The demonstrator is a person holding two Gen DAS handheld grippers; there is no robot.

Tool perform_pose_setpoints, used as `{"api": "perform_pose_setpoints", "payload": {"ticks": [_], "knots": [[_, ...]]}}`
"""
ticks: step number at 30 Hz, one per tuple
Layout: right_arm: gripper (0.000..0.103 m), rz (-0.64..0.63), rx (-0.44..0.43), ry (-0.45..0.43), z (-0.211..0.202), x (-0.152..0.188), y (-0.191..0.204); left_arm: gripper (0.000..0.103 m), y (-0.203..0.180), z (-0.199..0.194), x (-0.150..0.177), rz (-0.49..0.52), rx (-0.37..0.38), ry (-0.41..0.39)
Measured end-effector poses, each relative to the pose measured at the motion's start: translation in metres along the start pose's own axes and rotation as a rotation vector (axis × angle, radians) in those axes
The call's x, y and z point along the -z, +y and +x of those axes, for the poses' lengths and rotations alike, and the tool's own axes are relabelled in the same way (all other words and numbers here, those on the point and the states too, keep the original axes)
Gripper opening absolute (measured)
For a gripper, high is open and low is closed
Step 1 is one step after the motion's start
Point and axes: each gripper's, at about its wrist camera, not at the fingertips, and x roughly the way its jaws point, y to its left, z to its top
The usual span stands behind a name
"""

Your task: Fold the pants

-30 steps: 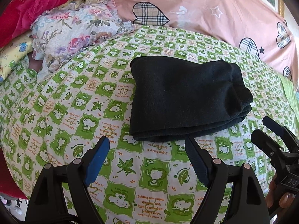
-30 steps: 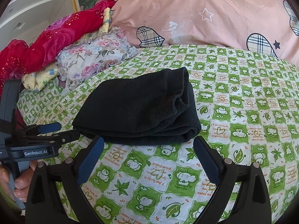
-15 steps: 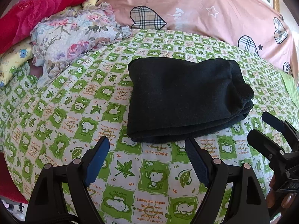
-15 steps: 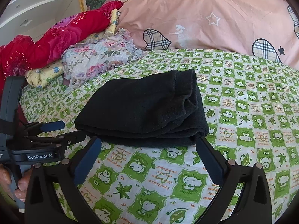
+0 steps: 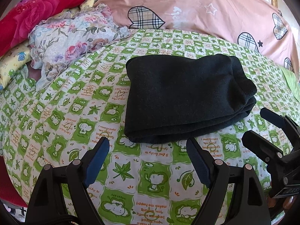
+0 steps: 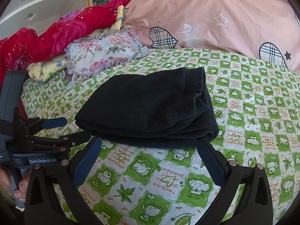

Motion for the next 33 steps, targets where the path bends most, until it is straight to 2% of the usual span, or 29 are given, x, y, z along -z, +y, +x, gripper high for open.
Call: {"api": "perform_pose_setpoints", "payload": {"ticks": [33], "knots": [[0.102, -0.004, -0.011, 0.002, 0.0069, -0.0028, 0.0004, 0.085, -0.0042, 0.0036, 0.0001, 0.025, -0.001, 0.002]]}}
